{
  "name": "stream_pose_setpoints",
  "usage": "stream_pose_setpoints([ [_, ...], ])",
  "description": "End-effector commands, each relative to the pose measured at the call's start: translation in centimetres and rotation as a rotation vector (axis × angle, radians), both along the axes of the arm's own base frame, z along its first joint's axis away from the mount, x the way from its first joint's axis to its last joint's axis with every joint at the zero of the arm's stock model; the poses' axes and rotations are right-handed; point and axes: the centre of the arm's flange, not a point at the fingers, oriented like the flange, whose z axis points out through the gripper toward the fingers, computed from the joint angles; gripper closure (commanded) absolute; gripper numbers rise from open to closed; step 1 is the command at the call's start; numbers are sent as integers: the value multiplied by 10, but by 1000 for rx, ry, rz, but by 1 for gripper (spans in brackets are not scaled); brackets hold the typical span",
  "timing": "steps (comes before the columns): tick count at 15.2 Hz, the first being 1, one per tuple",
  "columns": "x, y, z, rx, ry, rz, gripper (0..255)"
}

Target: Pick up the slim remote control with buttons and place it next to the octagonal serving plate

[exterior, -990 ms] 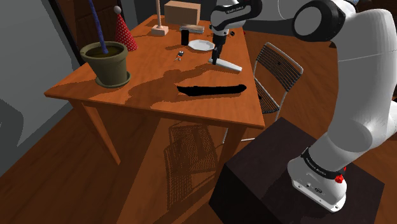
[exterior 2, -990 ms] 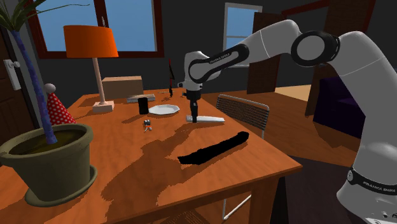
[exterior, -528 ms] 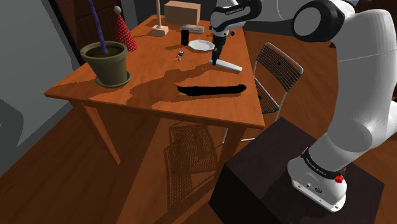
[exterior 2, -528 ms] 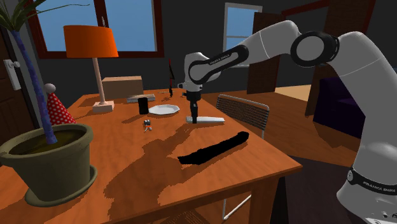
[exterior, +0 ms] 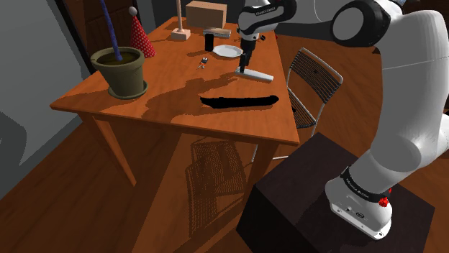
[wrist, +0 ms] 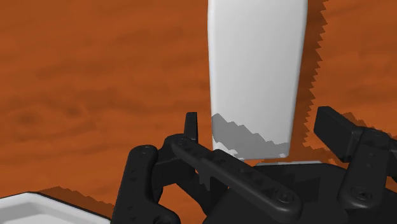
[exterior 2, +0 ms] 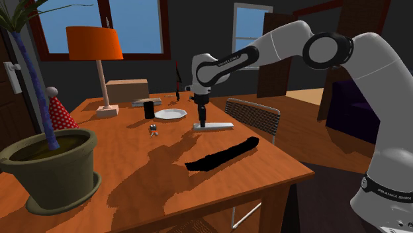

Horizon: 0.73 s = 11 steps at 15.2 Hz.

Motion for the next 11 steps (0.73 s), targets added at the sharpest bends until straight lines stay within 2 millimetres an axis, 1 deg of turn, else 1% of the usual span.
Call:
stream_pose_setpoints([
  [1,0,1,22,0,0,0,0],
  [3,0,1,46,0,0,0,0],
  [11,0,1,46,0,0,0,0],
])
